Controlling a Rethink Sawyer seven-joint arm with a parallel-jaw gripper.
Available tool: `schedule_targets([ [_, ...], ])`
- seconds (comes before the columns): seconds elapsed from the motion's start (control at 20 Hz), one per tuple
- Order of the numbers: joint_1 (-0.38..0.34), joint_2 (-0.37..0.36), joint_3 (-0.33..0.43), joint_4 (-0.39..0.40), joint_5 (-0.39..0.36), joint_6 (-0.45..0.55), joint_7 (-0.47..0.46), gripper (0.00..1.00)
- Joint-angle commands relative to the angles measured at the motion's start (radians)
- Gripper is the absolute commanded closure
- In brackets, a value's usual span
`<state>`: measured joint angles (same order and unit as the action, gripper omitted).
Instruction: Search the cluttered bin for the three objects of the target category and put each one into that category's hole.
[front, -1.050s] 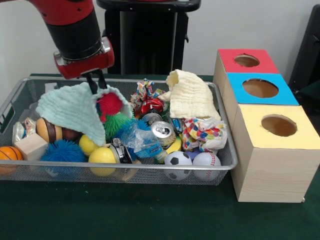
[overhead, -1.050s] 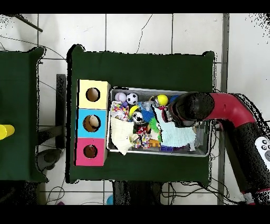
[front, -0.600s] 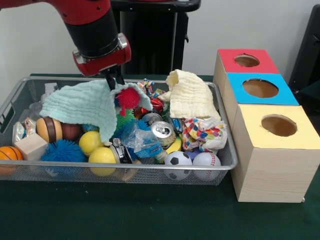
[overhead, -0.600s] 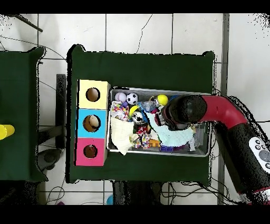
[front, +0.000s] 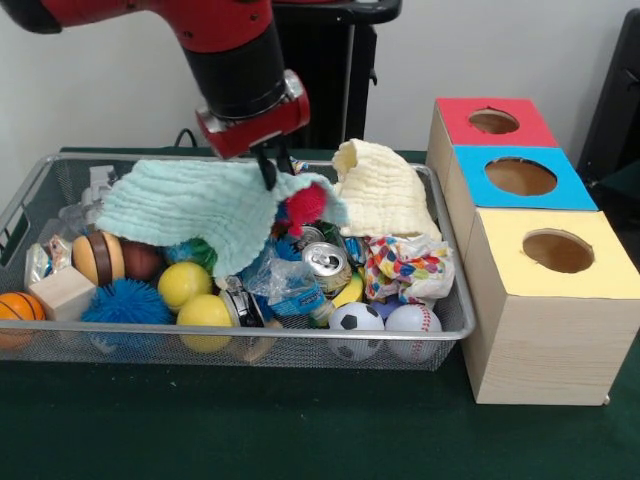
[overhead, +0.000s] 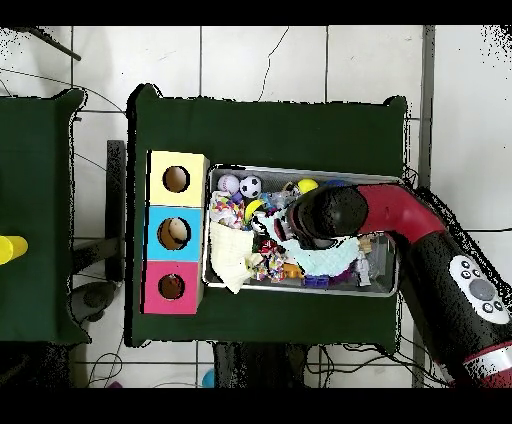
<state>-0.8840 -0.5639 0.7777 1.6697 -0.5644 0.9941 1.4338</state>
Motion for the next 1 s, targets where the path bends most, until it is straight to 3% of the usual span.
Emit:
schedule_targets([
  [0.05,0.081,-0.026,-0.012,0.112,0.012,-0.124,0.092,1.0],
  [0.4,0.155,-0.047,-0.122,0.062,-0.067,-0.064,0.047,1.0],
  [1.0,0.191,-0.049,-0.172,0.01,-0.091,-0.032,-0.026,1.0],
])
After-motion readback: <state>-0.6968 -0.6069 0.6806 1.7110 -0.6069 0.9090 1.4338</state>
